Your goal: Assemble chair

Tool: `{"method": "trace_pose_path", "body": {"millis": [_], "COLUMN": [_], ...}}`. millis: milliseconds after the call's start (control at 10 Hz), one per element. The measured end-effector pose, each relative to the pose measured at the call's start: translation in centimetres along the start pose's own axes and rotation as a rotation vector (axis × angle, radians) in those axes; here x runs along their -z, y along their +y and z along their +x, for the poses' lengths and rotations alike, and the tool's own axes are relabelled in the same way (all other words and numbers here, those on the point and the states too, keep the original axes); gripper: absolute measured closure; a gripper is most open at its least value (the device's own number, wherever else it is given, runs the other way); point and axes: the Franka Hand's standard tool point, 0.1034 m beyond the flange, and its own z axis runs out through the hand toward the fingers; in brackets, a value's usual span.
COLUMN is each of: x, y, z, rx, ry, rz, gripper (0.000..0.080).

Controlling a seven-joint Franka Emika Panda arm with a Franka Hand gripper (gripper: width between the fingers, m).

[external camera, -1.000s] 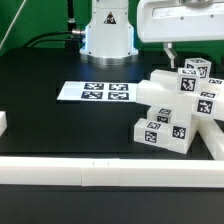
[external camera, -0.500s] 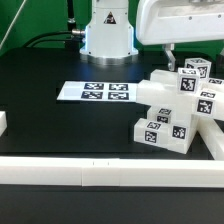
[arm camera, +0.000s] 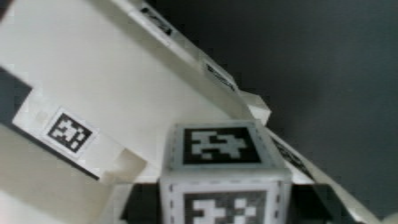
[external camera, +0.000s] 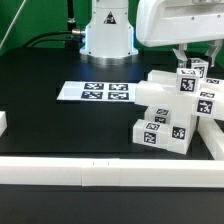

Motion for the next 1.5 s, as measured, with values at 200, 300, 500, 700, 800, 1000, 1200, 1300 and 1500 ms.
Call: {"method": "trace_pose_path", "body": {"millis": [200, 300, 500, 700, 800, 1000, 1200, 1300, 1500], "x": [0.0, 0.0, 0.11, 0.06, 0.04, 0.06, 0.05, 0.05, 0.02], "y": [0.0, -0.04, -0.08, -0.21, -0.24, -0.28, -0.28, -0.31, -0.43], "z": [0.0, 0.01, -0.02, -0.26, -0.18, -0.21, -0.24, -0.24, -0.41], "rx": [-0.002, -0.104, -0.339, -0.558, -0.687, -0.787, -0.953, -1.03, -1.295], "ry": [0.0, 0.0, 0.003, 0.014, 0.031, 0.043, 0.037, 0.034, 0.019], "rz": [0.0, 0.002, 0.012, 0.022, 0.034, 0.04, 0.053, 0.06, 0.079], "gripper": [0.0515, 0.0515, 0.0515, 0.0515, 0.0515, 0.0515, 0.0515, 0.0515, 0.0515]}}
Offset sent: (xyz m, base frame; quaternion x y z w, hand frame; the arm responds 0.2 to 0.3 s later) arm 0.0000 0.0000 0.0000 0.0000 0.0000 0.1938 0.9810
